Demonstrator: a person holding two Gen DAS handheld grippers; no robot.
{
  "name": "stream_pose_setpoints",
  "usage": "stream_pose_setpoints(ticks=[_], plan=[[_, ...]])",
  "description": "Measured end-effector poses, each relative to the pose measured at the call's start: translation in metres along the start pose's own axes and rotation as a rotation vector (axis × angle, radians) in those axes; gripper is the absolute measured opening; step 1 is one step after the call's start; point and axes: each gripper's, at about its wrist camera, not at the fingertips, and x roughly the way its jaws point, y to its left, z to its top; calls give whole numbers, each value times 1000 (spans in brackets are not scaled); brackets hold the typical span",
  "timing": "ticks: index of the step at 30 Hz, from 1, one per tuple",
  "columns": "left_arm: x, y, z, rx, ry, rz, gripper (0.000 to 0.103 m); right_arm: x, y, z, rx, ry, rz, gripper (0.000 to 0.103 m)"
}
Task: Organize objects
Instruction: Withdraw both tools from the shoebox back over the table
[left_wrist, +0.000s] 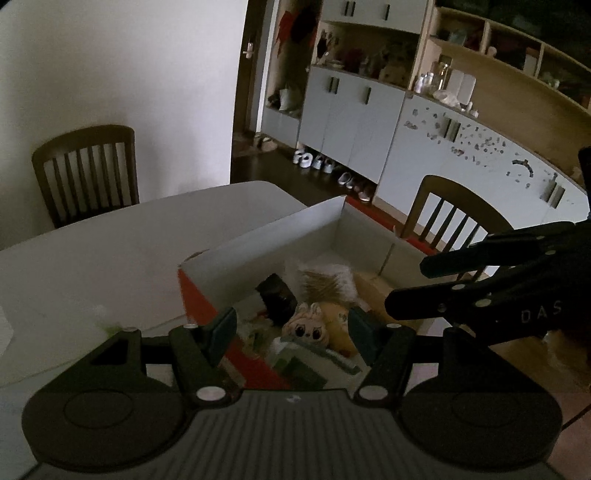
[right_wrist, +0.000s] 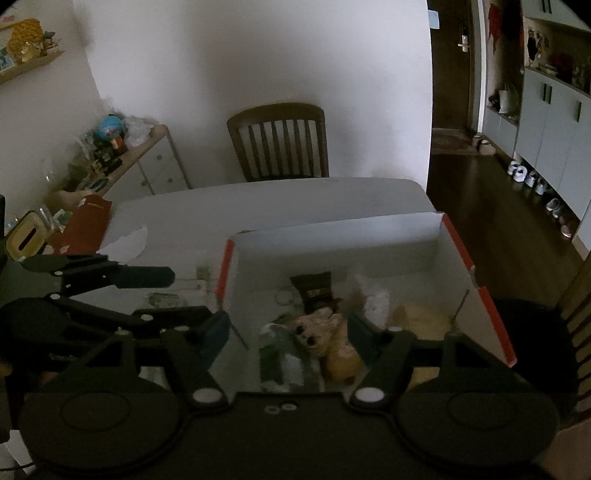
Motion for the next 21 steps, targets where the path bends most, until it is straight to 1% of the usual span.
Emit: stream_pose_setpoints(ticks=[2, 5, 11, 14, 19, 20, 21], plan=[[-9, 7, -4, -1, -11, 2, 81, -2, 9, -3, 2, -3, 1, 73], [-20, 20, -10, 0, -16, 6, 81, -2, 24, -6, 5, -3, 12, 74], [-38, 57, -22, -25, -10, 31, 81, 2, 58, -12, -1, 3, 14, 76], [-44, 79, -29, -49, 0, 38, 85, 6, 73, -16, 1, 11, 13, 77], [-49, 110, -46, -67, 20, 57, 85, 18, 96, -21, 0, 36, 10, 77], [-49, 115, -50, -69, 23, 64, 88, 22, 100, -21, 1, 41, 9, 77], [-50, 121, -54, -71, 24, 69, 92, 25, 104, -22, 2, 46, 7, 77]])
